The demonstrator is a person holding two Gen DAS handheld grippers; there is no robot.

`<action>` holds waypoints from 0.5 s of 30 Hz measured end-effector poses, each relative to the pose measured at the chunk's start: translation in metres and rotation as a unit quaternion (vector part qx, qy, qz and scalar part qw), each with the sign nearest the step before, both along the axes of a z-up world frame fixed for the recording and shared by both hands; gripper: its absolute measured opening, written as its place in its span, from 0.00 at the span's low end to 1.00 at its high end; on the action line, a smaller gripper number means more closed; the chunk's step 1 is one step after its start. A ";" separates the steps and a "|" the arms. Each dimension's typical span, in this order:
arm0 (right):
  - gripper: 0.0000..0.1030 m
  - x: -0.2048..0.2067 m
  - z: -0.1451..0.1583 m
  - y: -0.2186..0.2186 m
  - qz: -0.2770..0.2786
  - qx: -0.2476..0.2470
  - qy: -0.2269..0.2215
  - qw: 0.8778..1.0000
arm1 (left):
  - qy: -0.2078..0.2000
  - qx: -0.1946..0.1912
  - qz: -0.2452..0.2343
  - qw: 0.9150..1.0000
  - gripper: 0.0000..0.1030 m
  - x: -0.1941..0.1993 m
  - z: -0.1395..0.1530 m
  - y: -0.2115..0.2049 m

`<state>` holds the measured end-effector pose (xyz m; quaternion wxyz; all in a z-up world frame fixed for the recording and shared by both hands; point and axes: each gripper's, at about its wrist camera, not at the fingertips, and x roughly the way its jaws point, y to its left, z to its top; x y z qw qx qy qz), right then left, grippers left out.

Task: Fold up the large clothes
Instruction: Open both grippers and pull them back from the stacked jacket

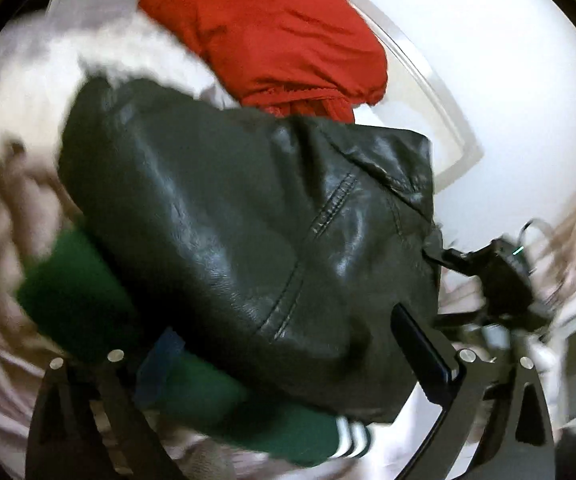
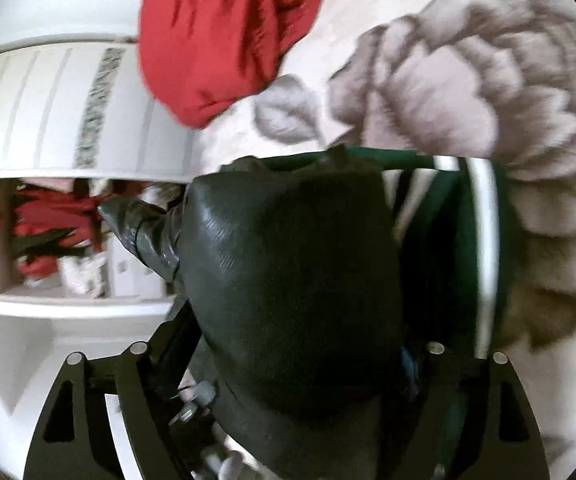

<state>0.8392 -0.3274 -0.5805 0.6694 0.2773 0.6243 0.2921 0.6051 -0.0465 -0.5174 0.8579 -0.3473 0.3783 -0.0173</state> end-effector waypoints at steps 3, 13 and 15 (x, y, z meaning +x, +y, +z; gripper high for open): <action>0.83 -0.032 0.032 0.001 -0.016 -0.111 -0.057 0.992 | 0.030 0.095 -0.011 0.995 0.99 -0.006 0.028 -0.005; 0.86 -0.220 0.114 0.055 -0.057 -0.385 -0.193 0.900 | 0.037 0.339 -0.074 0.937 0.99 -0.067 0.096 -0.002; 0.86 -0.249 0.130 0.056 -0.085 -0.396 -0.191 0.894 | 0.039 0.341 -0.085 0.936 0.99 -0.080 0.114 0.002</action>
